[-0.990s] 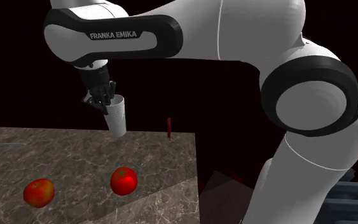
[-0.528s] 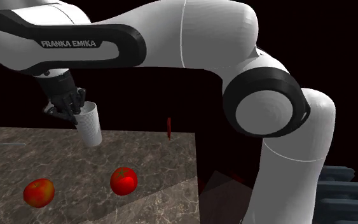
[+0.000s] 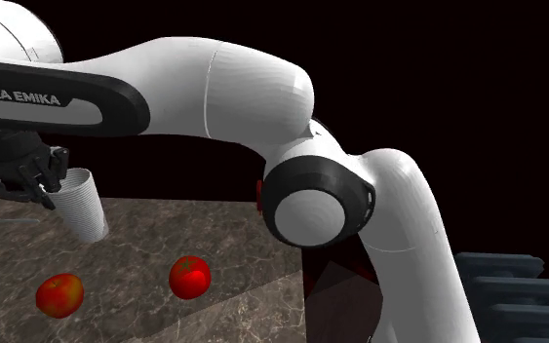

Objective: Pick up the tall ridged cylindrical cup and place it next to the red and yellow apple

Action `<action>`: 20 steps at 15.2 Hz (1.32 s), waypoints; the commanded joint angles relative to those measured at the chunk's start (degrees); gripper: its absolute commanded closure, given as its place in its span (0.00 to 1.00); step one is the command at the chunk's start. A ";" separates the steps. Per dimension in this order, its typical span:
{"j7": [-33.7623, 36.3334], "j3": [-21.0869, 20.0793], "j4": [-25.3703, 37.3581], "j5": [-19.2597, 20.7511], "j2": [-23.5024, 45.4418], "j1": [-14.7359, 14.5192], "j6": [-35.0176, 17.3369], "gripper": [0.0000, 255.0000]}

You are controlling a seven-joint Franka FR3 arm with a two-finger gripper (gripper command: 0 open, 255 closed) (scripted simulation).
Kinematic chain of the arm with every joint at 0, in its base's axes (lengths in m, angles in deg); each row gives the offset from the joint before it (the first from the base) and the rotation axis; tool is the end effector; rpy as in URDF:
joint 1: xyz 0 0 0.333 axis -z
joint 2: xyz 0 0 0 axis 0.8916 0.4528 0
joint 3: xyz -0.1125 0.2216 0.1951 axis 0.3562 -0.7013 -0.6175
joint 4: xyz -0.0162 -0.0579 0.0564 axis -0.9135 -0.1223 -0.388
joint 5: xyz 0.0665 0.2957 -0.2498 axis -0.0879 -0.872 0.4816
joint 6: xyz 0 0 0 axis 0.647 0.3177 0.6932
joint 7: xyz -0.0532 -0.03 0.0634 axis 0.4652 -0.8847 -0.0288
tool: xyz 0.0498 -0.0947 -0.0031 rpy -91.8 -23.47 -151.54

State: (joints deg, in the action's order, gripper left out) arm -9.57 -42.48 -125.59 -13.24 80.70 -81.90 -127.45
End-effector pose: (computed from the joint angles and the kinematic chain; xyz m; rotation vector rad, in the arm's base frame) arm 0.6157 0.2928 0.6150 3.0261 0.4025 0.1345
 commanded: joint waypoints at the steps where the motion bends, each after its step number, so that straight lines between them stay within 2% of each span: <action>1: 0.53 0.25 9.81 1.25 6.02 -2.38 3.90 1.00; 4: 1.17 0.02 1.91 0.58 2.81 -1.22 -0.72 1.00; 8: 1.77 -0.18 -5.43 0.09 0.30 -0.21 -5.48 1.00; 20: 3.07 -0.28 -19.83 -0.39 -2.89 1.36 -16.60 1.00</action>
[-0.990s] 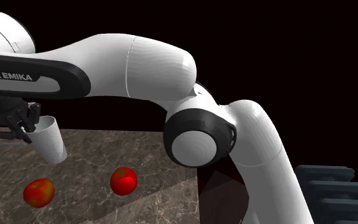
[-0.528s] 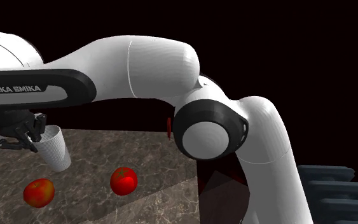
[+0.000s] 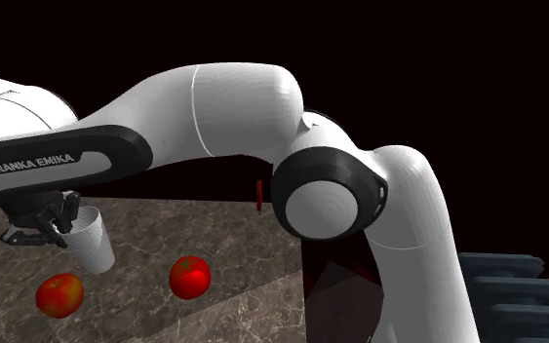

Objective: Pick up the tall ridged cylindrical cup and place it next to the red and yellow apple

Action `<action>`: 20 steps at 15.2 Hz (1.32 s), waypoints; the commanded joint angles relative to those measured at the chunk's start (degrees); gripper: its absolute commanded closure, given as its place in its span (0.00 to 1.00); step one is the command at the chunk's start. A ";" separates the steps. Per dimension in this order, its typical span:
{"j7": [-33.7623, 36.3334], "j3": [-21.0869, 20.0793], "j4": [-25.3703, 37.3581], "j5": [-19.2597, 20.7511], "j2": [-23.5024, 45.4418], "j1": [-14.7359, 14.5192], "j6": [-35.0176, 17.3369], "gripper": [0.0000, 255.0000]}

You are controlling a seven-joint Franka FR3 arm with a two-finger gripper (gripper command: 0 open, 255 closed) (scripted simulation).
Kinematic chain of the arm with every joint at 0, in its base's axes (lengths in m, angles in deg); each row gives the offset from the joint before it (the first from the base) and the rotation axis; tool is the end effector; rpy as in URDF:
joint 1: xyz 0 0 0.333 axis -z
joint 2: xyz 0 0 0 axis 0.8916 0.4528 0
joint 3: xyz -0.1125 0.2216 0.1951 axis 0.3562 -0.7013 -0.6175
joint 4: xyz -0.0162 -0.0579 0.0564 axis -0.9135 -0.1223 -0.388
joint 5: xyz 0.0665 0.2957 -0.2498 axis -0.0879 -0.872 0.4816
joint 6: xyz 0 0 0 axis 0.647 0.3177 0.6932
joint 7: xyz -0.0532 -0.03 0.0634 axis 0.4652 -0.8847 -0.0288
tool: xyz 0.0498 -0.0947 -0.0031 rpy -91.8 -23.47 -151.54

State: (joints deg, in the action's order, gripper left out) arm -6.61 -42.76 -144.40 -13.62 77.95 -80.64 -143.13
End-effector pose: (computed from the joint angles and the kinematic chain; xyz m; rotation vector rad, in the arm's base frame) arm 0.6233 0.3078 0.5189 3.0260 0.3975 0.1325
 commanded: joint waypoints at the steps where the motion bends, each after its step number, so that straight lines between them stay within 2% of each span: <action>1: 0.21 0.01 -1.95 0.00 -0.23 0.18 -1.74 1.00; 20: 2.25 0.47 -14.68 0.99 1.03 0.87 -15.54 1.00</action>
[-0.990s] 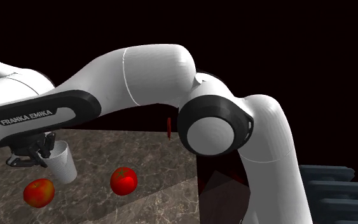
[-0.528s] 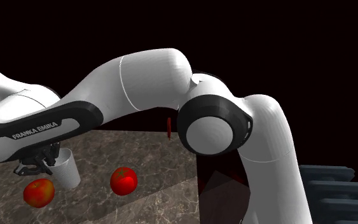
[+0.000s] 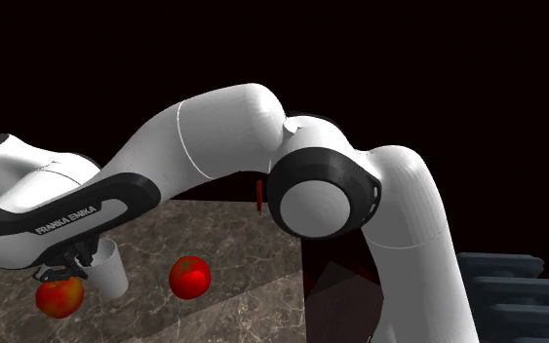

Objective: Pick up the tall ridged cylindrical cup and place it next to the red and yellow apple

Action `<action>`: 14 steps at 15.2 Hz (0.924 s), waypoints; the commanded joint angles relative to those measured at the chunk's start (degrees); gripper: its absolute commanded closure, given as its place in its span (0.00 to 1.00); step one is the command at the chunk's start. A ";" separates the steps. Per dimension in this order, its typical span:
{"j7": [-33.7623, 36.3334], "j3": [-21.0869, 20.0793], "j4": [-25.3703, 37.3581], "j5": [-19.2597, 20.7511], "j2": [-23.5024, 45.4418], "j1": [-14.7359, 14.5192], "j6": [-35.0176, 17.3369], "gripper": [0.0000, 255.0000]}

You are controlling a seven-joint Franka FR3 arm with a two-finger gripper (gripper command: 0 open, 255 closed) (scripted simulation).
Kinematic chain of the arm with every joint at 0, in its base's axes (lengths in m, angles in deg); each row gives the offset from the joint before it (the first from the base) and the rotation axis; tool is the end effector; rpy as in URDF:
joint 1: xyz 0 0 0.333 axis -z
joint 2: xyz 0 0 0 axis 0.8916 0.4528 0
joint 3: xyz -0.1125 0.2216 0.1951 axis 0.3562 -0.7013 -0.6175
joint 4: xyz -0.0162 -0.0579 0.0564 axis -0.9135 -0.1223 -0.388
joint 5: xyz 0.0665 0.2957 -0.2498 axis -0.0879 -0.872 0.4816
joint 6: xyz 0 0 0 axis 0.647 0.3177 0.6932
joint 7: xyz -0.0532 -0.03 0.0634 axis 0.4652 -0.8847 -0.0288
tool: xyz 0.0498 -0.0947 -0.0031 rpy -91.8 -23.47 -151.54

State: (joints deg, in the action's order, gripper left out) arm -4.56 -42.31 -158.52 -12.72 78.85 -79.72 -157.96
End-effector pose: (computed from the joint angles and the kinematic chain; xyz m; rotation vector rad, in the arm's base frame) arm 0.6240 0.3070 0.4128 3.0261 0.3973 0.1323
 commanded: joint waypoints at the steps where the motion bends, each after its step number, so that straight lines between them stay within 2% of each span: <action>1: 0.42 0.09 -1.39 0.26 0.50 -0.04 -1.88 1.00; 9: 0.42 0.09 -1.39 0.26 0.50 -0.04 -1.88 1.00; 10: 0.42 0.09 -1.40 0.26 0.50 -0.04 -1.88 0.00; 14: 0.42 0.09 -1.40 0.26 0.50 -0.04 -1.89 0.00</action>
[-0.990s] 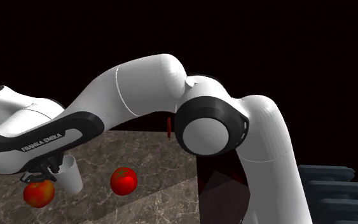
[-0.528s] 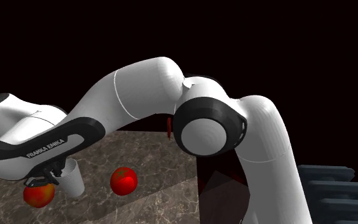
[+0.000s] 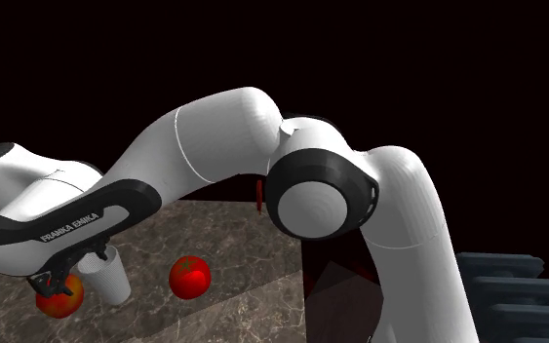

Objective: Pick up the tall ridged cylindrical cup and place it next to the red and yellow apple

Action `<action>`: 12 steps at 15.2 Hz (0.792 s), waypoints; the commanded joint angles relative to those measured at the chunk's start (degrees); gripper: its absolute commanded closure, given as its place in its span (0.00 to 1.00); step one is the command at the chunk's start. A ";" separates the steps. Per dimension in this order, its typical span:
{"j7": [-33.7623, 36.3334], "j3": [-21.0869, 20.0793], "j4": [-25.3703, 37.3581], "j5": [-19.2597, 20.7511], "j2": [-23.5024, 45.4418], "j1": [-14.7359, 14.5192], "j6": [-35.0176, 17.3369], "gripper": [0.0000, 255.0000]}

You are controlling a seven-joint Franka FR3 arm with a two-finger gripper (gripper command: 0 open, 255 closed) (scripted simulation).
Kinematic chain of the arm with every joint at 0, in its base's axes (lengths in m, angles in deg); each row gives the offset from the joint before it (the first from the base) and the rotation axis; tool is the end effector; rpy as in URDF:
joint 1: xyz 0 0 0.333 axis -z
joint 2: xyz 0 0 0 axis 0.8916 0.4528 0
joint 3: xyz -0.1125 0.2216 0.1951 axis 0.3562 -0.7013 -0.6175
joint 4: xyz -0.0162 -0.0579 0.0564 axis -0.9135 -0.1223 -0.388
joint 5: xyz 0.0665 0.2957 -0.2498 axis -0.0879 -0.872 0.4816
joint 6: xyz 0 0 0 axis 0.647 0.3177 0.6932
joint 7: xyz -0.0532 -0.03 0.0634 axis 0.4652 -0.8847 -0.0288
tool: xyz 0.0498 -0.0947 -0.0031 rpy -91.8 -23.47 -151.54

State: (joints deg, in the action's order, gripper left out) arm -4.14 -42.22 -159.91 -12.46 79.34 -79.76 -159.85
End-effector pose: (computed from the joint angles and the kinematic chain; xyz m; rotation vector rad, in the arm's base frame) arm 0.6234 0.3078 0.3983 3.0264 0.3972 0.1336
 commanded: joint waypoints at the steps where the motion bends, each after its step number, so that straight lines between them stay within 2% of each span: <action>1: 0.00 0.00 0.00 0.00 0.00 0.00 0.00 0.00; 5: -0.57 -0.48 4.17 -0.76 -2.03 -0.39 6.15 0.00; 12: -0.57 -0.48 4.17 -0.76 -2.03 -0.39 6.15 0.00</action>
State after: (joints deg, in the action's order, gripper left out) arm -4.71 -42.70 -155.78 -13.22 77.30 -80.15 -153.72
